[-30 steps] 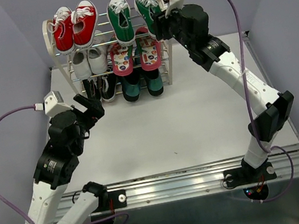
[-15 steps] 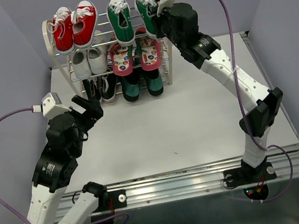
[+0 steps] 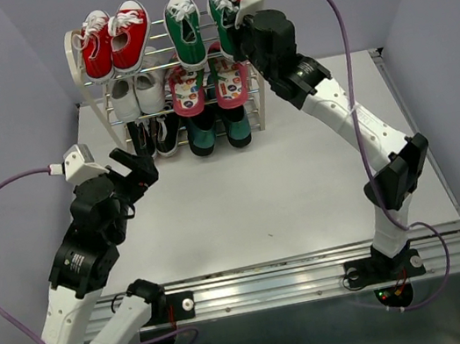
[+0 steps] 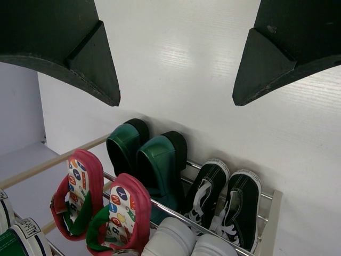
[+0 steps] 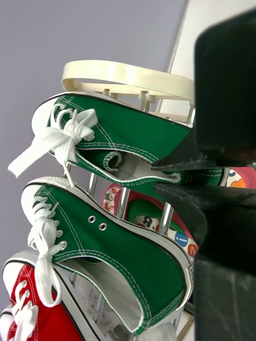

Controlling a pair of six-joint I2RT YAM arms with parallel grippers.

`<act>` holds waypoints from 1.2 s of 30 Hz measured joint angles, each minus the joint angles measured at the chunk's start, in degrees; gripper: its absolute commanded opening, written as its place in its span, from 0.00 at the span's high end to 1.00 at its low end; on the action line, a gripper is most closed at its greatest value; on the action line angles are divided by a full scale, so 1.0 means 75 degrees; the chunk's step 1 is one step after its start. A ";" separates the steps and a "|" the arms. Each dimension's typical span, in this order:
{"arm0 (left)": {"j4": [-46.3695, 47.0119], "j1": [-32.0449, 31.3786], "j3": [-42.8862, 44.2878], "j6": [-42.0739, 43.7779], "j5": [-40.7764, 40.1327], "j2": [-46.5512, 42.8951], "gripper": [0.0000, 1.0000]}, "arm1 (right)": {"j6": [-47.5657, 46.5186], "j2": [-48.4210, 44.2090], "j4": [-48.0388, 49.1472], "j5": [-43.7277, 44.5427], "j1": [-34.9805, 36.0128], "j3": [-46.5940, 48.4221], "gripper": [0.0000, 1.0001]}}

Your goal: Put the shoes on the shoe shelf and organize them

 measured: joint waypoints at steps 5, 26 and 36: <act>-0.0009 0.0000 -0.0041 -0.0038 -0.0017 -0.0023 0.01 | 0.0052 -0.0166 0.0332 -0.0079 0.0044 -0.0356 0.43; 0.0067 0.0000 -0.1107 -0.0842 -0.0338 0.0114 0.01 | 0.2162 -0.4768 -0.0262 0.1929 -0.1416 -0.6796 0.00; 0.0166 0.0003 -0.2535 -0.1582 -0.0539 -0.0245 0.01 | 0.4202 -0.5785 -0.0554 0.1565 -0.1769 -1.0643 0.00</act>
